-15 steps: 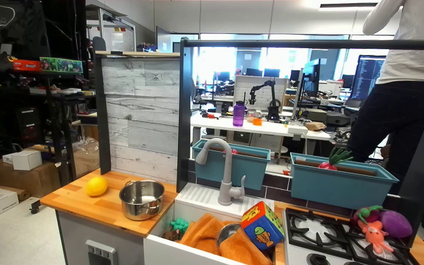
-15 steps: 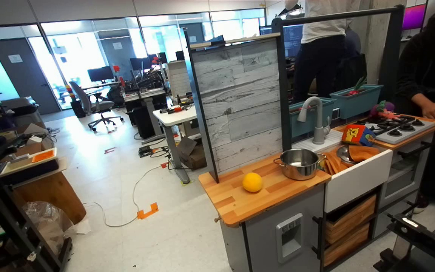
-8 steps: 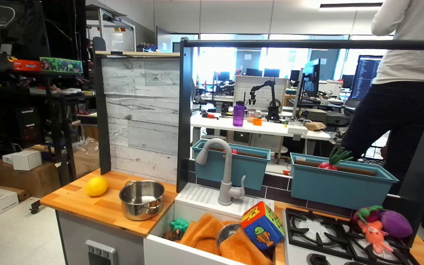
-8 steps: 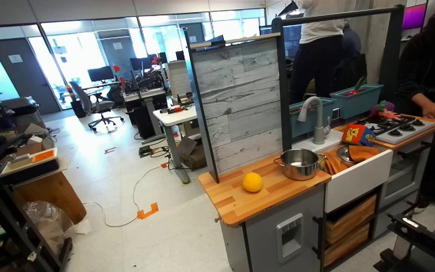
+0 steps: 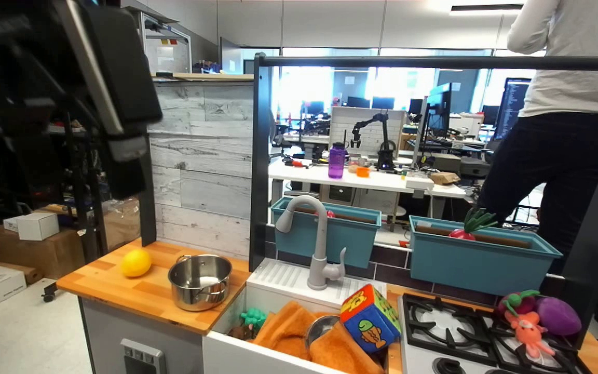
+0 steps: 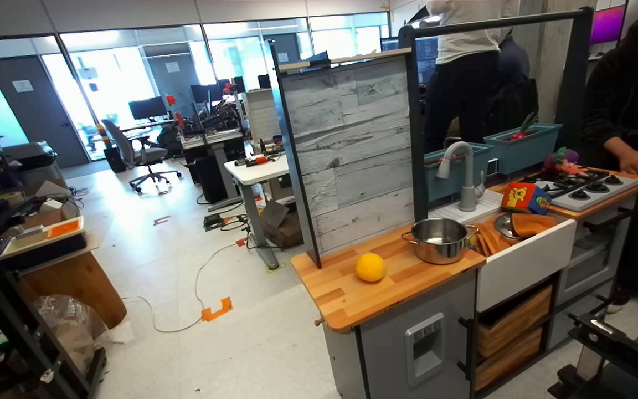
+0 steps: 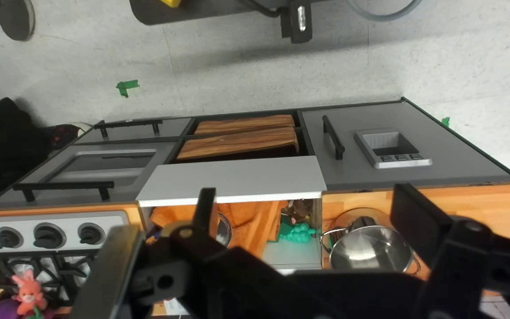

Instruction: Put the orange plushy in the pot

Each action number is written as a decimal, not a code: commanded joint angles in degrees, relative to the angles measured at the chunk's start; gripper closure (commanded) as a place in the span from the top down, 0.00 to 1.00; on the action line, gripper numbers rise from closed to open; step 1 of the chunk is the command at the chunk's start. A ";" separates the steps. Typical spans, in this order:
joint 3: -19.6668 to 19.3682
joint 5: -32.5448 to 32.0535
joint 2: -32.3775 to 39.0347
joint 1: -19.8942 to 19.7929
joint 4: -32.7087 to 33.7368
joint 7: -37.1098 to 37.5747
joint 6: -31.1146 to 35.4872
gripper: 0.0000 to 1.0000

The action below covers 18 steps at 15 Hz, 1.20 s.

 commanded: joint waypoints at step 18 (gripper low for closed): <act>6.16 -4.15 51.07 14.48 44.05 -4.01 8.57 1.00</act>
